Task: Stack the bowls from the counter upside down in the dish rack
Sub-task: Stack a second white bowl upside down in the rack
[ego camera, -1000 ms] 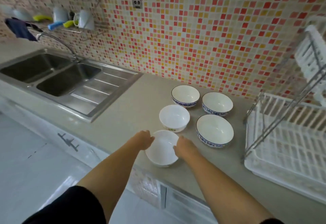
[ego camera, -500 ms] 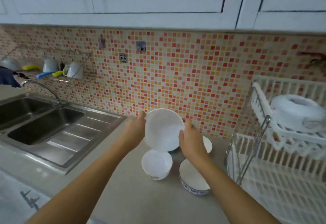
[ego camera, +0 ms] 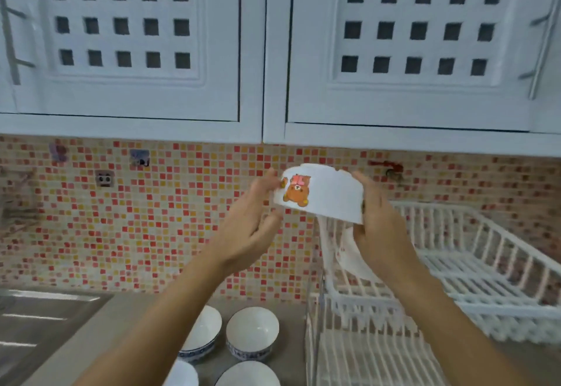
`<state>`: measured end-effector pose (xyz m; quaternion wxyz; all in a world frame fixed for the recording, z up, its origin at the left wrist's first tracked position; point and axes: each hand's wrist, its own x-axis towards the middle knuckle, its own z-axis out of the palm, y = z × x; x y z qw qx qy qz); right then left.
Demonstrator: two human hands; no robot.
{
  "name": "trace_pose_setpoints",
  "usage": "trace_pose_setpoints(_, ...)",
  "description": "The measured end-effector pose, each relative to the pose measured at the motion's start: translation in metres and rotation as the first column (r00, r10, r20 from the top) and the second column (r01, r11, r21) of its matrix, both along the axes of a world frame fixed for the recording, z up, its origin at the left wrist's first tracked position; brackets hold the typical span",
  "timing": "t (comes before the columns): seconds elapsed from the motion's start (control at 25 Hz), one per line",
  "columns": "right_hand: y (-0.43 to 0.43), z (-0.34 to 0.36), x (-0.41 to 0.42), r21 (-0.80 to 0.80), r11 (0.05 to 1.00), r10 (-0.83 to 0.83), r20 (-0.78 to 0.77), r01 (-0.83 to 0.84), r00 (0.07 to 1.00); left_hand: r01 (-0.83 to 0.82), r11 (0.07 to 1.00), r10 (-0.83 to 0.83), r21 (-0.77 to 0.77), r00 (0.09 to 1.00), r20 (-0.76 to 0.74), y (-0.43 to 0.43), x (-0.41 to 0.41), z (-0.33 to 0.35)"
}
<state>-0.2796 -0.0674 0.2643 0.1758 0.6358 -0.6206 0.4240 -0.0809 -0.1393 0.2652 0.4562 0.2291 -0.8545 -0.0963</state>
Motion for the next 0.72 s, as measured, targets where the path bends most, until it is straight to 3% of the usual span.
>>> trace_pose_setpoints(0.16, 0.008, -0.003, -0.081, 0.026, 0.997, -0.063, -0.216, 0.07, 0.974, 0.112, 0.983, -0.056, -0.143, 0.936, 0.349, 0.0, -0.069, 0.016)
trace_pose_setpoints(0.24, 0.003, -0.005, -0.1, 0.02, 0.998, -0.055, -0.262, 0.062, 0.964, 0.115, 0.976, -0.018, -0.187, 0.892, 0.452, -0.001, -0.082, 0.021)
trace_pose_setpoints(0.36, -0.001, -0.008, -0.131, 0.06, 0.997, -0.031, -0.299, 0.052, 0.954, 0.065, 0.99, 0.004, -0.129, 0.878, 0.478, -0.007, -0.111, 0.023)
trace_pose_setpoints(0.44, -0.001, -0.008, -0.156, 0.185, 0.982, 0.069, -0.256, -0.021, 0.964, 0.061, 0.993, -0.002, -0.1, 0.862, 0.507, -0.012, -0.132, 0.018)
trace_pose_setpoints(0.56, -0.002, -0.008, -0.179, 0.507, 0.86, 0.191, -0.207, -0.062, 0.959, 0.051, 0.997, -0.006, -0.065, 0.829, 0.56, -0.024, -0.151, 0.003)
trace_pose_setpoints(0.72, -0.013, -0.016, -0.185, 0.593, 0.802, 0.246, -0.211, -0.077, 0.946, 0.014, 1.0, -0.001, -0.018, 0.817, 0.576, -0.034, -0.163, -0.011)
